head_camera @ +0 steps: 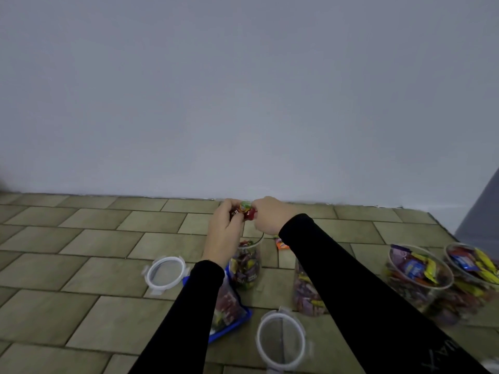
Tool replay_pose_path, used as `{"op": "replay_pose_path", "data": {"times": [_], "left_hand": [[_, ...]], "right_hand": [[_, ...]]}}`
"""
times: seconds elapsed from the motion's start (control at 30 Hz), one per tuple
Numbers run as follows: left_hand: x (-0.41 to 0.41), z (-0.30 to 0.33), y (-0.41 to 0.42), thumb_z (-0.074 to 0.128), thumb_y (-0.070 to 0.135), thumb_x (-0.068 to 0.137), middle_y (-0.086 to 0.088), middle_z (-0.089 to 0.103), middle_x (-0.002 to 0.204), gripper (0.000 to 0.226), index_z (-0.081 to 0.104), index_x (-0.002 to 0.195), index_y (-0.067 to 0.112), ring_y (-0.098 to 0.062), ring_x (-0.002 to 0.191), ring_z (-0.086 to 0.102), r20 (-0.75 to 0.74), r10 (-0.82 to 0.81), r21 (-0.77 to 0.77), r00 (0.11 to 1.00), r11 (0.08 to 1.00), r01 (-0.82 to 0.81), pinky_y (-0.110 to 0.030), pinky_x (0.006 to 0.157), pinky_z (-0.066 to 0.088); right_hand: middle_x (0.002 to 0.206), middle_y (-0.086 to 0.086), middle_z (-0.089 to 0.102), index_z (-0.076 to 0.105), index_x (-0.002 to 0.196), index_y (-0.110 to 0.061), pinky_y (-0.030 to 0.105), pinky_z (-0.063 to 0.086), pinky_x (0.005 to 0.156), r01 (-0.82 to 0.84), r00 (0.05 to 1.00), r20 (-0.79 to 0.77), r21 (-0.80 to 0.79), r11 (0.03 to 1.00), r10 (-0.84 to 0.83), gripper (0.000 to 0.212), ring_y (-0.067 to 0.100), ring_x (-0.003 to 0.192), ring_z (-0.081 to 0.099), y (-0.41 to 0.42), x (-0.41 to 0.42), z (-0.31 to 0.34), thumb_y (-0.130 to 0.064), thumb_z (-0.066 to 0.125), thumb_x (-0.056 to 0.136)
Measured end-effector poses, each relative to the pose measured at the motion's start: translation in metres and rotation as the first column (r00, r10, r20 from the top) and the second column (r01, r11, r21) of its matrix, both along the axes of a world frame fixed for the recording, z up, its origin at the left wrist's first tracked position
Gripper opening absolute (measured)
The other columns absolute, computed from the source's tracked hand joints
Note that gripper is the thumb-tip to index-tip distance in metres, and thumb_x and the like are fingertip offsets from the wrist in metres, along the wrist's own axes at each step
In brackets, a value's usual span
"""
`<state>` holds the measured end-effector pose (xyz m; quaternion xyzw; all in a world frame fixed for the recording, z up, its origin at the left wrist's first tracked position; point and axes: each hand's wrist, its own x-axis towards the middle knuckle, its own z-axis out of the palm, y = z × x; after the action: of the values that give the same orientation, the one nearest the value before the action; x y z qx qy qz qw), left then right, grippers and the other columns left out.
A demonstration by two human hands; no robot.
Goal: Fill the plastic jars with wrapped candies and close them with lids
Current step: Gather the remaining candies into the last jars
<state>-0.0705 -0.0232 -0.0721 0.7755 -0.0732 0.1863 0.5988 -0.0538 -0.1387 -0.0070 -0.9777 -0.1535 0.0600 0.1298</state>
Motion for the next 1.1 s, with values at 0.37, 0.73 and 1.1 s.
{"op": "replay_pose_path", "data": {"times": [0.37, 0.73, 1.1], "left_hand": [[0.000, -0.001, 0.007, 0.048, 0.010, 0.078, -0.013, 0.068, 0.089, 0.018, 0.064, 0.085, 0.010, -0.030, 0.085, 0.064, -0.046, -0.064, -0.097, 0.997, 0.994, 0.059, -0.044, 0.077, 0.054], [-0.005, 0.002, 0.008, 0.042, -0.015, 0.083, -0.011, 0.070, 0.090, 0.032, 0.067, 0.091, 0.002, -0.002, 0.078, 0.065, -0.034, -0.054, -0.237, 0.998, 0.971, 0.044, -0.013, 0.070, 0.050], [0.001, -0.008, 0.019, 0.045, 0.002, 0.072, -0.003, 0.074, 0.100, 0.038, 0.072, 0.099, 0.008, -0.016, 0.101, 0.066, -0.001, -0.104, -0.199, 0.995, 0.975, 0.101, -0.027, 0.084, 0.051]], "right_hand": [[0.116, 0.010, 0.063, 0.060, 0.117, -0.008, 0.032, 0.044, 0.082, -0.038, 0.999, -0.007, 0.025, 0.999, 0.038, 0.030, 0.026, 0.105, 0.058, 0.000, -0.001, -0.006, -0.008, 0.059, 0.088], [0.127, 0.005, 0.057, 0.061, 0.122, -0.013, 0.023, 0.037, 0.078, -0.049, 0.999, 0.003, 0.017, 0.999, 0.049, 0.044, 0.021, 0.114, 0.055, -0.002, 0.002, -0.003, -0.005, 0.072, 0.080], [0.123, 0.003, 0.062, 0.054, 0.129, -0.010, 0.032, 0.049, 0.092, -0.031, 0.999, -0.023, 0.084, 0.996, 0.033, 0.055, 0.020, 0.110, 0.059, 0.002, 0.005, -0.006, -0.016, 0.075, 0.079]]}}
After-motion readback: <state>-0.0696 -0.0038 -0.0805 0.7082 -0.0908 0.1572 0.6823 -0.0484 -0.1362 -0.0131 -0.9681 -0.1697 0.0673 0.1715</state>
